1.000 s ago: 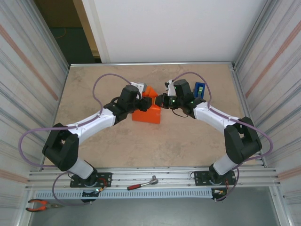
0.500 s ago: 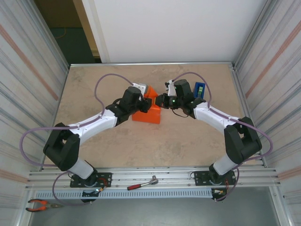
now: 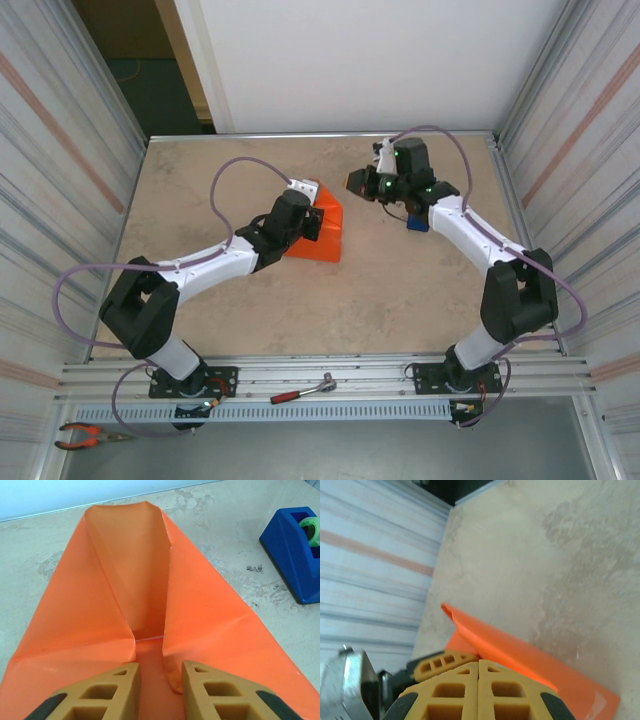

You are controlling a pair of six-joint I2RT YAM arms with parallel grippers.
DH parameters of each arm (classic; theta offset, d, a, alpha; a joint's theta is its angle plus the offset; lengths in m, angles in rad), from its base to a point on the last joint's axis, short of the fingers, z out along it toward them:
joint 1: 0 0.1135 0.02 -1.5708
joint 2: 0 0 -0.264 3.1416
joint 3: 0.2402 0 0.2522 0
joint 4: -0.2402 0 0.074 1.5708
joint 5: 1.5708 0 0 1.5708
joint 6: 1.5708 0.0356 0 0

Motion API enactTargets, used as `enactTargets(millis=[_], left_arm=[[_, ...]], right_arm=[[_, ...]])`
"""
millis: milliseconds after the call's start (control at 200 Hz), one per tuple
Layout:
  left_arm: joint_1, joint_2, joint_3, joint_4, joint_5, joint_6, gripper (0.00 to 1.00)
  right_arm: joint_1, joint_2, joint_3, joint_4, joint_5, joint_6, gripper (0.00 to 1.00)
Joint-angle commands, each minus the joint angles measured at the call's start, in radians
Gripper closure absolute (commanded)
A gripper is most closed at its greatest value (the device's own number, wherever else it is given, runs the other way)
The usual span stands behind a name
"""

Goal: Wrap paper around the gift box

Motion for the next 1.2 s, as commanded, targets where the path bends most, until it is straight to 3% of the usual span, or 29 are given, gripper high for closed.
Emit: enactTargets(millis=[0,306,511,767,1198], left_arm=[[0.007,0.08,-0.081,-0.208,-0.02,-0.008,0.71],[-0.004,0.088,-0.088,-0.204,-0.028,-0.02,0.72],[-0.013,0.086,-0.09,-0.21,-0.035,-0.028,0.72],[-0.015,0.087,-0.091,-0.218,-0.036,-0.042,0.72],[-0.016,0.089,-0.097,-0.227,-0.039,-0.066,0.73]], right_arm=[[-0.024,0.102,0.068,-0.02,-0.074,0.033,1.0],[0.005,0.356,0.284,-0.05,-0.146,0.061,1.0],[0.051,0.437,0.332,-0.063,-0.208,0.071,1.0],[0.099,0.387,0.258,-0.084,-0.252,0.028,1.0],[0.094,0.224,0.106,-0.081,-0.202,0.008,1.0]])
